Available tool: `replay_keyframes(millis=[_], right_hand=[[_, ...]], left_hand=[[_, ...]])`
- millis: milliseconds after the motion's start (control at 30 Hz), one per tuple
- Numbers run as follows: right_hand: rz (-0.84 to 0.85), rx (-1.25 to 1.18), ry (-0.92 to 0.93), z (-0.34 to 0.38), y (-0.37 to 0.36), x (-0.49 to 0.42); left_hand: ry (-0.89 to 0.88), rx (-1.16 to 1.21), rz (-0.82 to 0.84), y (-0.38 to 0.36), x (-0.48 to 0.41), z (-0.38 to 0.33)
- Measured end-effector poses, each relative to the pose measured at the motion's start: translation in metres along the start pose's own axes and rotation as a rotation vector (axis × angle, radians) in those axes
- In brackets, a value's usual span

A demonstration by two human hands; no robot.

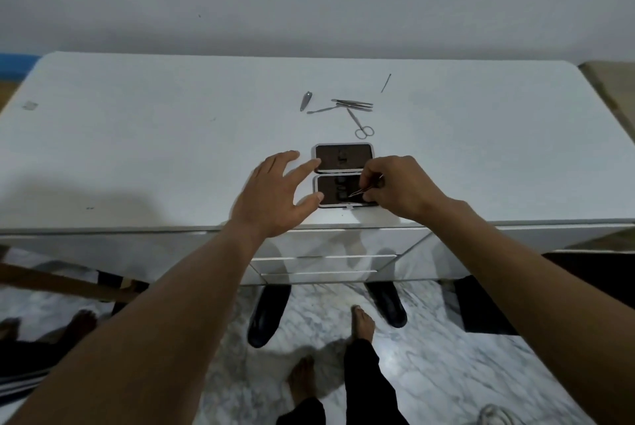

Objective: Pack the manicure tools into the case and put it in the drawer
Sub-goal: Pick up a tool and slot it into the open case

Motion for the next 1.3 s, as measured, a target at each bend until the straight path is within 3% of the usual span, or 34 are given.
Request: replay_keyframes(millis=[433,1300], right_hand=[[0.006,0.234,0.056,-0.003,0.004,0.002],[0.017,0.147,0.104,0.012,-0.014,-0.010]], left_hand=[[-0.015,-0.002,-0.019,-0.002,0.000,0.002],[-0.038,0.026,0.000,0.000,-0.001,0.005]])
Point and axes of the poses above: each hand's wrist, its own x-axis away from the middle knuckle, its own y-axis out of the back of the hand, z = x × y, the point moved 1 cm from there along -x, towards the middle knuckle, and after that the axes turned 11 degrees about z, right-handed, at the moved point
